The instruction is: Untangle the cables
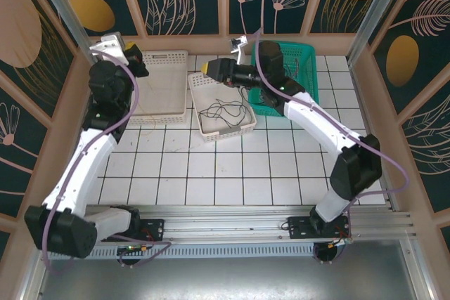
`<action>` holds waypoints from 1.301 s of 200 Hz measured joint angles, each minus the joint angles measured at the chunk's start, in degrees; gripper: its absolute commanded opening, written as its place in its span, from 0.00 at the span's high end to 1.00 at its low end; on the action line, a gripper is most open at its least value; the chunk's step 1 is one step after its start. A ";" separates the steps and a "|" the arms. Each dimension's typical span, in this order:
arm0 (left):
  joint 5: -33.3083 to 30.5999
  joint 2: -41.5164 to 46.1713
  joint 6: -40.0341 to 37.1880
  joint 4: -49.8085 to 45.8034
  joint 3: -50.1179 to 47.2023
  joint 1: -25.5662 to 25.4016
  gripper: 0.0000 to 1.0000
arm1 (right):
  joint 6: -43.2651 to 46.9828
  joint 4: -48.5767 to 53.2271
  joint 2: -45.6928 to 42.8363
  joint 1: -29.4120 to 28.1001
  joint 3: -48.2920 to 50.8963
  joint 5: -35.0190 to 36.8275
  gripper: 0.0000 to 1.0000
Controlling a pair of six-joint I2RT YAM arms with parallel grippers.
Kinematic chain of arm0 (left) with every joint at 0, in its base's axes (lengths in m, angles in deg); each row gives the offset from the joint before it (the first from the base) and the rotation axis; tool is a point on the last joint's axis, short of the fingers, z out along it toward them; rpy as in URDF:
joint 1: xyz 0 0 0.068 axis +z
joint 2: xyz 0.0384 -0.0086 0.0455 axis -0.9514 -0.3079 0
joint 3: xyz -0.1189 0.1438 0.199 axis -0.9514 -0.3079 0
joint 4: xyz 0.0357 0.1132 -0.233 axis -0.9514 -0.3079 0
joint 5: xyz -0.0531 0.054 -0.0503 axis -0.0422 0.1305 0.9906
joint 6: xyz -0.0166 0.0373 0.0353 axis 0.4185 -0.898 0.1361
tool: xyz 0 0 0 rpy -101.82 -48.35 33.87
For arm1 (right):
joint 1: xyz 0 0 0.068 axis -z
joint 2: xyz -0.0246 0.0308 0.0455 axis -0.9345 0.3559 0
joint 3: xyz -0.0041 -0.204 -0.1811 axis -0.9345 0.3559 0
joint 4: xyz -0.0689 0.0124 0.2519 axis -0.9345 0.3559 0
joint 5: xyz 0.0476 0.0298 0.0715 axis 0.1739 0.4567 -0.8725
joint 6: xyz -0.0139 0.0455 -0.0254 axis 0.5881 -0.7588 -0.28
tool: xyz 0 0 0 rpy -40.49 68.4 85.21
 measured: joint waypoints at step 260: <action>6.51 -28.65 13.55 -1.01 5.57 3.21 0.01 | 15.17 16.20 -35.01 11.50 25.20 19.12 0.18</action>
